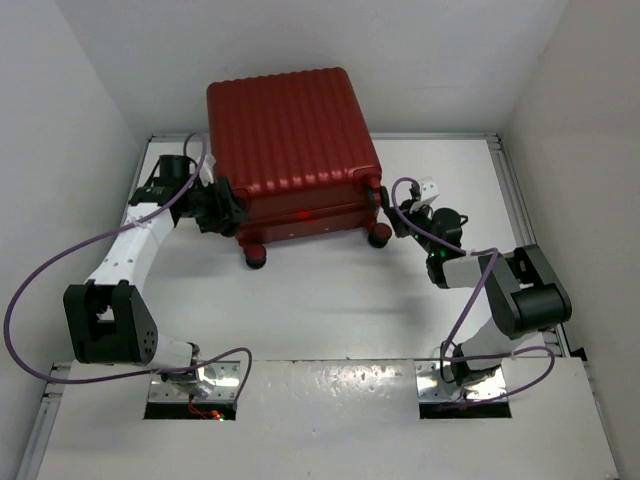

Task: Pack the luggage

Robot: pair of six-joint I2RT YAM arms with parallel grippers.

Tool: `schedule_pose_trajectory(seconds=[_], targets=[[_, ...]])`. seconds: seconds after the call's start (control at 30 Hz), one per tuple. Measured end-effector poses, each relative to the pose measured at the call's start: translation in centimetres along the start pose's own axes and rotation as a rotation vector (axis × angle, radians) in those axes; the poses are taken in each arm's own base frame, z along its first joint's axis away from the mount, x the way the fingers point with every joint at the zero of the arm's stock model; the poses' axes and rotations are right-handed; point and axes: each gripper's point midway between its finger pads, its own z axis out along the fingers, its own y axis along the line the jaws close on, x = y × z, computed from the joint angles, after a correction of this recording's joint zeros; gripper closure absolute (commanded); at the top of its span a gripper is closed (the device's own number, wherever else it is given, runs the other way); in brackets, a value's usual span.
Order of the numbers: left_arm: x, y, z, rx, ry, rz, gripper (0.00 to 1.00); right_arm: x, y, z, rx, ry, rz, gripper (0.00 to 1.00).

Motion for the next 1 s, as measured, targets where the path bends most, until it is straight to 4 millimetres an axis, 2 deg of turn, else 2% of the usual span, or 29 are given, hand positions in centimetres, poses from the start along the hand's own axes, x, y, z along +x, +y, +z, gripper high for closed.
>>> schedule_pose_trajectory(seconds=[0.2, 0.37, 0.5, 1.0], targets=[[-1.7, 1.8, -0.3, -0.045, -0.035, -0.003, 1.0, -0.1, 0.1, 1.5, -0.06, -0.003, -0.005, 1.0], [-3.8, 3.6, -0.2, -0.073, -0.051, -0.001, 1.0, -0.5, 0.4, 3.4, -0.115, -0.006, -0.008, 1.0], [-4.6, 4.6, -0.3, -0.101, -0.043, 0.02, 1.0, -0.6, 0.6, 4.7, -0.145, -0.006, -0.011, 1.0], [-6.1, 7.3, -0.1, -0.175, -0.023, 0.068, 1.0, -2.0, -2.6, 12.8, -0.1, -0.057, -0.036, 1.0]])
